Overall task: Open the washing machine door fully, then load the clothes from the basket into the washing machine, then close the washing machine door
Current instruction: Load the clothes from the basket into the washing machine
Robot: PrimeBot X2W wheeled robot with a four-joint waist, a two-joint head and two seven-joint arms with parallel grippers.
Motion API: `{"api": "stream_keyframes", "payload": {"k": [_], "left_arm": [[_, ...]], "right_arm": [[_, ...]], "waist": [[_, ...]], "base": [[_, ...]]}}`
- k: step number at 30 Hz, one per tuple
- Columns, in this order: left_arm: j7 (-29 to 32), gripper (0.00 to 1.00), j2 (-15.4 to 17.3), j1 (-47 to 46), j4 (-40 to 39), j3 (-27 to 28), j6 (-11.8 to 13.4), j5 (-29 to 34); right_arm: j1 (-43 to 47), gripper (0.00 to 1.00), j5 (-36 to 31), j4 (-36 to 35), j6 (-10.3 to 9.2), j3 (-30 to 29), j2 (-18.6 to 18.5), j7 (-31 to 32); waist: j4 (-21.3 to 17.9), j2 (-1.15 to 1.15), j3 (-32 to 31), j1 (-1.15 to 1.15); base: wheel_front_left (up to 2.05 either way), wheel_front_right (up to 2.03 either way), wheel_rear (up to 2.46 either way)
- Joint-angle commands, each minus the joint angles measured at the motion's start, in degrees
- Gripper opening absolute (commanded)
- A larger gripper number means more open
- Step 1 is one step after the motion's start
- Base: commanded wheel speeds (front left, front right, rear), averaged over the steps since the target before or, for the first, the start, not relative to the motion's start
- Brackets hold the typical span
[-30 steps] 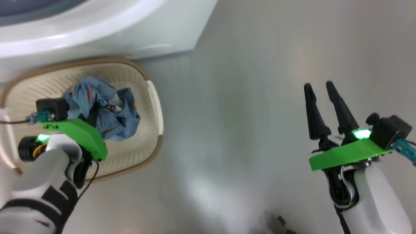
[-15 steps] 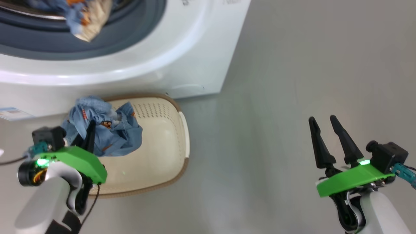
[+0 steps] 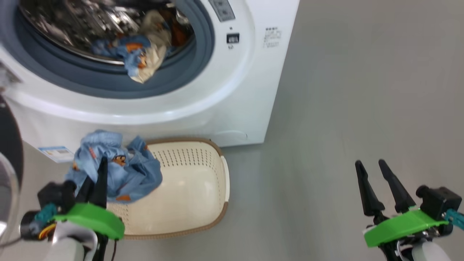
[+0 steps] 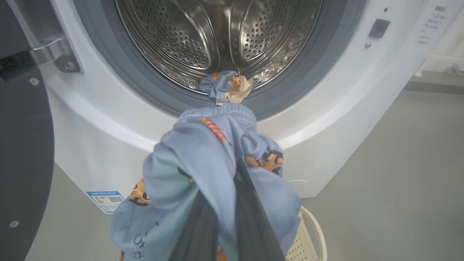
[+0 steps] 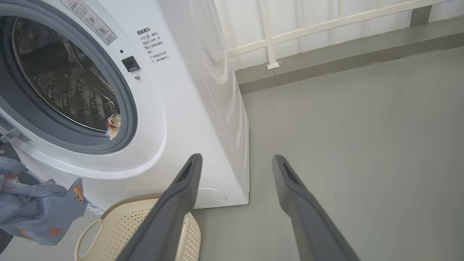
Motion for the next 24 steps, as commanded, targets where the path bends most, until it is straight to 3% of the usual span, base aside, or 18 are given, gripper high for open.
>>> {"api": "stream_keyframes", "payload": {"k": [1,16,24], "left_arm": [[-0.6,0.0,0.82,2.33,-4.36,3.92,-0.14,2.17],[-0.6,0.0,-4.77,19.1,-22.85,12.95,-0.14,8.28],[-0.6,0.0,-6.23,21.33,-24.88,13.37,-0.14,7.48]], "right_arm": [[1.51,1.0,-0.57,-1.44,0.09,0.81,-0.93,-0.27],[7.4,1.0,-0.5,-2.75,0.09,-1.85,-1.19,-0.27],[8.01,1.0,-0.67,-3.27,0.09,-2.53,-1.14,-0.27]], "waist": [[1.23,0.0,-3.48,0.0],[1.95,0.0,-7.43,0.0],[1.75,0.0,-6.43,0.0]], "base": [[0.0,0.0,0.0],[0.0,0.0,0.0],[0.0,0.0,0.0]]}}
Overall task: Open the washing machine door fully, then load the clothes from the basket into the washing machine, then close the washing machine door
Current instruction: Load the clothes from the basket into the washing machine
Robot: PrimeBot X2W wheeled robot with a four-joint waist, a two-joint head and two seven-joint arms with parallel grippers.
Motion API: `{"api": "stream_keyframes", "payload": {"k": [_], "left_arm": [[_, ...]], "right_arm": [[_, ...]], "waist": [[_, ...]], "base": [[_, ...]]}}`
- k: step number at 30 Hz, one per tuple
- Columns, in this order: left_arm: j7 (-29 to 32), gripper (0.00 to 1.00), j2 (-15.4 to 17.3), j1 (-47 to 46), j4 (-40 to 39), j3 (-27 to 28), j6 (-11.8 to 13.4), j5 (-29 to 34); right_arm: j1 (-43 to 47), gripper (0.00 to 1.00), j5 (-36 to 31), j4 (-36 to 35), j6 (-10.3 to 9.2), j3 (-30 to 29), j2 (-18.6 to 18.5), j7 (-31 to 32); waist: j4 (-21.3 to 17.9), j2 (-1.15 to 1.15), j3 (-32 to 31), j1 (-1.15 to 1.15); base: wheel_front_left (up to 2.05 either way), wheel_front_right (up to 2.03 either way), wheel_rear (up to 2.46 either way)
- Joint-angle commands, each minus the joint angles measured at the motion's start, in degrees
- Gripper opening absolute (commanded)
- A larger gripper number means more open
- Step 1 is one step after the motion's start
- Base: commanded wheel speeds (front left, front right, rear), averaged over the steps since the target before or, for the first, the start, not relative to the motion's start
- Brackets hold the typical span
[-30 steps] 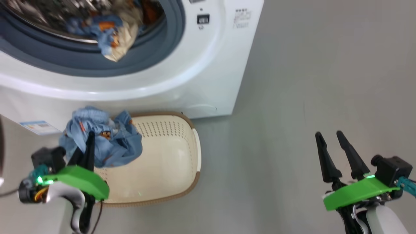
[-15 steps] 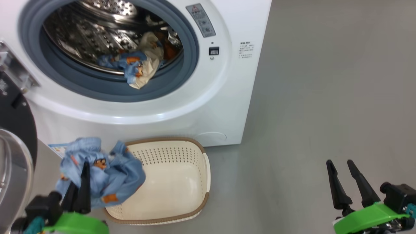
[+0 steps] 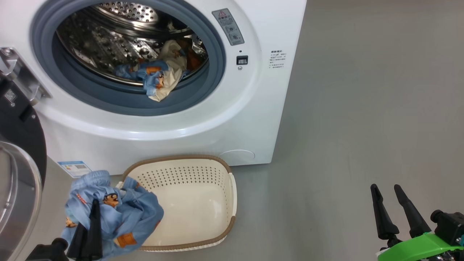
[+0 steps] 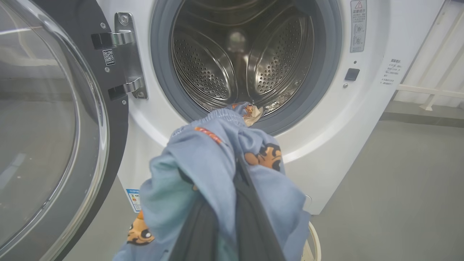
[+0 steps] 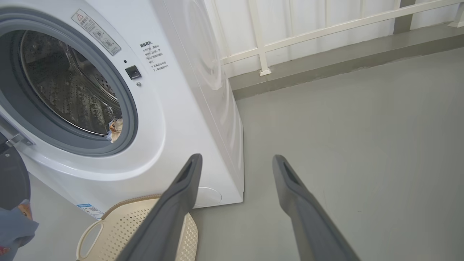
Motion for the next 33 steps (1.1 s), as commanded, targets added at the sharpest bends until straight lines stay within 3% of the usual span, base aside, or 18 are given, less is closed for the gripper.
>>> {"api": "stream_keyframes", "payload": {"k": [1,9,18,25,33], "left_arm": [[-0.6,0.0,0.47,-1.39,-1.36,2.11,-0.13,-0.41],[-0.6,0.0,2.29,-6.78,-0.63,0.42,-0.13,-1.21],[-0.6,0.0,7.98,-25.25,2.47,-1.89,-0.13,-2.34],[-0.6,0.0,11.08,-40.48,11.04,-3.26,-0.13,-3.16],[-0.6,0.0,16.28,-55.98,27.69,-3.55,-0.13,-5.81]], "right_arm": [[0.26,1.0,-0.68,-1.54,0.09,1.12,-0.88,-0.27],[-1.59,1.0,-0.67,-2.09,0.09,1.33,0.31,-0.27],[-7.28,1.0,-0.6,-2.89,0.09,1.91,1.92,-0.27],[-10.36,1.0,-0.41,-3.02,0.09,2.48,3.38,-0.27],[-13.77,1.0,0.25,-3.17,0.09,3.51,5.25,-0.27]], "waist": [[-0.29,0.0,0.41,0.0],[-2.13,0.0,5.23,0.0],[-5.46,0.0,14.19,0.0],[-8.48,0.0,18.88,0.0],[-13.74,0.0,23.39,0.0]], "base": [[0.0,0.0,0.0],[0.0,0.0,0.0],[0.0,0.0,0.0],[0.0,0.0,0.0],[0.0,0.0,0.0]]}}
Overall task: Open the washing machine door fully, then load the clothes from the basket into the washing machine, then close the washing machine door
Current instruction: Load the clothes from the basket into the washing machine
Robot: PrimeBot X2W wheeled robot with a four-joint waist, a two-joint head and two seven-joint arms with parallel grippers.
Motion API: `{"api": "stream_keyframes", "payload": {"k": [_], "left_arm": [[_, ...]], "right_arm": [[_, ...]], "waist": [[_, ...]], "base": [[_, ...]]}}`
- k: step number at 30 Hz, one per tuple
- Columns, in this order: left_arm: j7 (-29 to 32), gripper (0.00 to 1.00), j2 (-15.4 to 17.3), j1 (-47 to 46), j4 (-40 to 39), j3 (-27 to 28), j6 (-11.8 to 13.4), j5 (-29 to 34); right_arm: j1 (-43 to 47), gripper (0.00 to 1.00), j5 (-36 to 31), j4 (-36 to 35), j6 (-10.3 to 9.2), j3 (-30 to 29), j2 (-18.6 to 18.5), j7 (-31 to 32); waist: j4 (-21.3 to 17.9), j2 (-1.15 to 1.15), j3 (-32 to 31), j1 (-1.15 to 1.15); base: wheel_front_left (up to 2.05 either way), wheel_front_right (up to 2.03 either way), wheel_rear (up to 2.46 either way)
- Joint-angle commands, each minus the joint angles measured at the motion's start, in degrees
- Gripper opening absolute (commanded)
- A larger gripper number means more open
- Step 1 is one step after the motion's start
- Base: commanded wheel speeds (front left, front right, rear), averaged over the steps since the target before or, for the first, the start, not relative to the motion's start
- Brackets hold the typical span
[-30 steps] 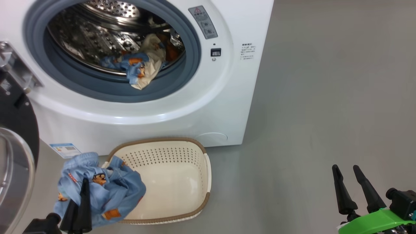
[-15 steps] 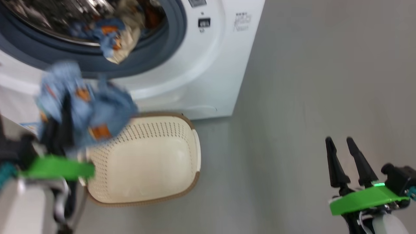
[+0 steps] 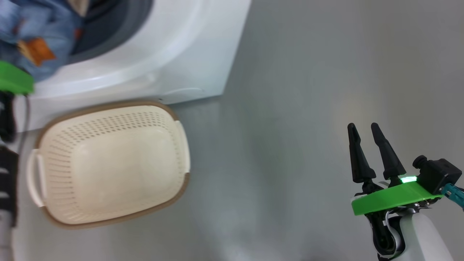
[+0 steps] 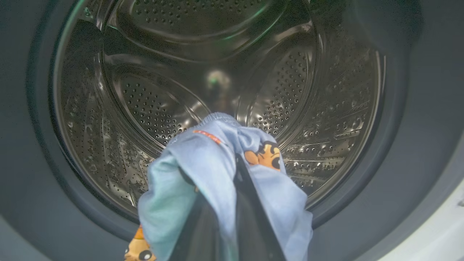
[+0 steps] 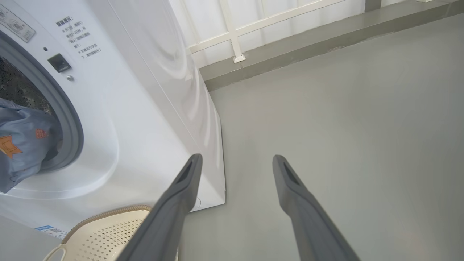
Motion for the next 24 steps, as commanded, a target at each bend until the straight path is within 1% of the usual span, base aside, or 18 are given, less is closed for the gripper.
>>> {"api": "stream_keyframes", "payload": {"k": [1,5,8,10,12,15,17,21,22,24], "left_arm": [[-0.29,0.0,3.17,-1.86,-0.29,1.22,-0.13,0.22],[-0.29,0.0,4.67,-7.94,8.45,0.3,-0.13,0.56],[-0.29,0.0,5.63,-11.66,14.08,-2.01,-0.13,1.48],[-0.29,0.0,6.26,-14.35,16.69,-3.48,-0.13,1.95],[-0.29,0.0,6.78,-17.17,17.83,-3.73,-0.13,2.07],[-0.29,0.0,7.63,-20.54,14.63,-2.31,0.68,3.4],[-0.29,0.0,8.03,-21.55,10.28,-0.83,1.28,4.64],[-0.29,0.0,7.98,-20.87,1.17,2.0,1.22,7.55],[-0.29,0.0,7.73,-20.34,0.94,2.93,1.14,7.61],[-0.29,0.0,7.13,-18.65,3.07,3.62,0.89,7.96]], "right_arm": [[-0.45,1.0,0.19,-1.44,0.09,1.24,0.1,-0.27],[-1.32,1.0,0.36,-1.45,0.09,1.43,0.7,-0.27],[-1.88,1.0,0.49,-1.45,0.09,2.05,1.08,-0.27],[-2.14,1.0,0.56,-1.46,0.09,2.46,1.27,-0.27],[-2.37,1.0,0.58,-1.43,0.09,2.87,1.42,-0.27],[-2.78,1.0,0.61,-1.47,0.09,3.34,1.61,-0.27],[-2.96,1.0,0.65,-1.55,0.09,3.61,1.71,-0.27],[-3.3,1.0,0.82,-1.55,0.09,3.92,1.85,-0.27],[-3.39,1.0,0.83,-1.53,0.09,3.98,1.88,-0.27],[-3.4,1.0,0.8,-1.41,0.09,4.05,1.92,-0.27]], "waist": [[-3.7,0.0,3.62,0.0],[-5.36,0.0,4.99,0.0],[-6.48,0.0,5.75,0.0],[-7.05,0.0,6.26,0.0],[-7.44,0.0,6.74,0.0],[-7.92,0.0,7.35,0.0],[-8.2,0.0,7.75,0.0],[-8.49,0.0,8.36,0.0],[-8.54,0.0,8.45,0.0],[-8.49,0.0,8.27,0.0]], "base": [[0.0,0.0,0.0],[0.0,0.0,0.0],[0.0,0.0,0.0],[0.0,0.0,0.0],[0.0,0.0,0.0],[0.0,0.0,0.0],[0.0,0.0,0.0],[0.0,0.0,0.0],[0.0,0.0,0.0],[0.0,0.0,0.0]]}}
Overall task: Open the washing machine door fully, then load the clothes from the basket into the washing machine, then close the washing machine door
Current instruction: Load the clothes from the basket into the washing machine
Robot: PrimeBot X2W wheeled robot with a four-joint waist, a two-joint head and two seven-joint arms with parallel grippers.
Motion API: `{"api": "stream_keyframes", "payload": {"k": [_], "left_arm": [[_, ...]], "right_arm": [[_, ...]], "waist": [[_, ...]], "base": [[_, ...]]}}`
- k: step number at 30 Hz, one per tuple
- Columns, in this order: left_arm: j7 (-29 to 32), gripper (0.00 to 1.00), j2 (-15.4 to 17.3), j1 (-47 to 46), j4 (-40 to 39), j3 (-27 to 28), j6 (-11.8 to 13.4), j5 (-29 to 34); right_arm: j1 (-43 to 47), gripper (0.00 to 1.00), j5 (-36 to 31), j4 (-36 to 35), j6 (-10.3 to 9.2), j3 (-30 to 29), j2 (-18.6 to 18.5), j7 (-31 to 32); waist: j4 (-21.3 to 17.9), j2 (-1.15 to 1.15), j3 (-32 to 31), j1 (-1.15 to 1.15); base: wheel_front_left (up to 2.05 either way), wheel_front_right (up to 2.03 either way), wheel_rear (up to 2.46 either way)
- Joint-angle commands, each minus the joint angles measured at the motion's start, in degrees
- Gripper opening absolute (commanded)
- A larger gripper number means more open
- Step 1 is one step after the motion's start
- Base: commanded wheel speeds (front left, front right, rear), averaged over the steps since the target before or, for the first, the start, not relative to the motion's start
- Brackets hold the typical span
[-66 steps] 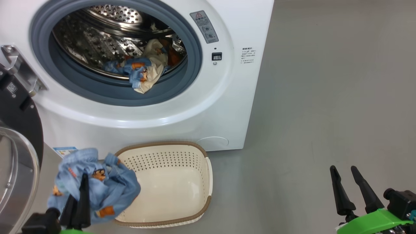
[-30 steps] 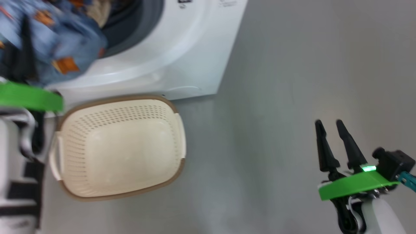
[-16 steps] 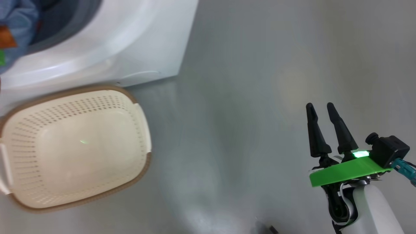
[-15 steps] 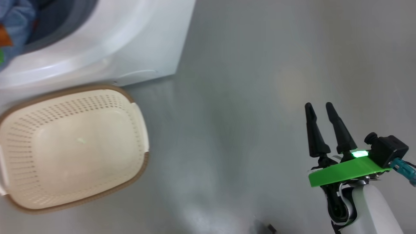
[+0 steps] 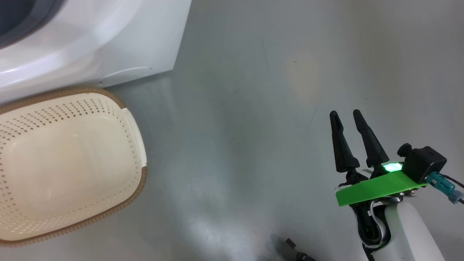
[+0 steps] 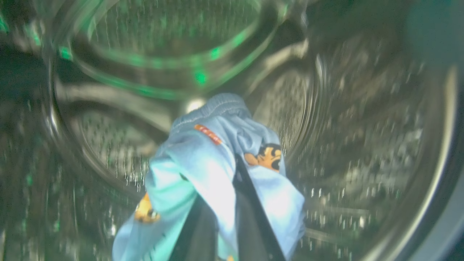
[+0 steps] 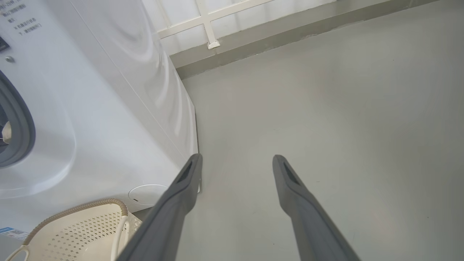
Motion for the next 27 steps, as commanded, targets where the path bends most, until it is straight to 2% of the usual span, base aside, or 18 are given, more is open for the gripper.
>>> {"api": "stream_keyframes", "payload": {"k": [1,2,3,4,6,17,27], "left_arm": [[-0.11,0.0,1.79,2.87,2.05,0.89,-0.21,0.7],[-0.11,0.32,1.4,3.54,4.95,1.2,-0.3,0.28],[-0.11,0.48,1.34,3.92,7.64,1.07,-0.39,0.36],[-0.11,0.82,1.28,4.1,10.46,1.07,-0.44,0.31],[-0.11,1.0,1.12,3.68,15.81,0.69,-0.57,0.13],[-0.08,1.0,0.46,1.34,28.36,-1.9,-0.95,0.44],[-0.1,1.0,-1.26,3.05,31.17,-4.45,-1.07,0.47]], "right_arm": [[-0.08,1.0,0.3,-1.04,0.09,1.18,-0.1,-0.27],[-0.01,1.0,0.28,-0.94,0.09,1.32,-0.09,-0.27],[0.07,1.0,0.26,-0.87,0.09,1.46,-0.07,-0.27],[0.14,1.0,0.26,-0.82,0.09,1.59,-0.07,-0.27],[0.29,1.0,0.24,-0.81,0.09,1.77,-0.05,-0.27],[1.09,1.0,-0.14,-0.58,0.09,1.76,-0.03,-0.27],[1.93,1.0,-0.39,-0.45,0.09,1.62,-0.77,-0.27]], "waist": [[0.03,0.0,-0.3,0.0],[0.04,0.0,-0.55,0.0],[0.04,0.0,-0.76,0.0],[0.06,0.0,-0.95,0.0],[0.14,0.0,-1.26,0.0],[1.32,0.0,-3.59,0.0],[3.39,0.0,-6.53,0.0]], "base": [[0.0,0.0,0.0],[0.0,0.0,0.0],[0.0,0.0,0.0],[0.0,0.0,0.0],[0.0,0.0,0.0],[0.0,0.0,0.0],[0.0,0.0,0.0]]}}
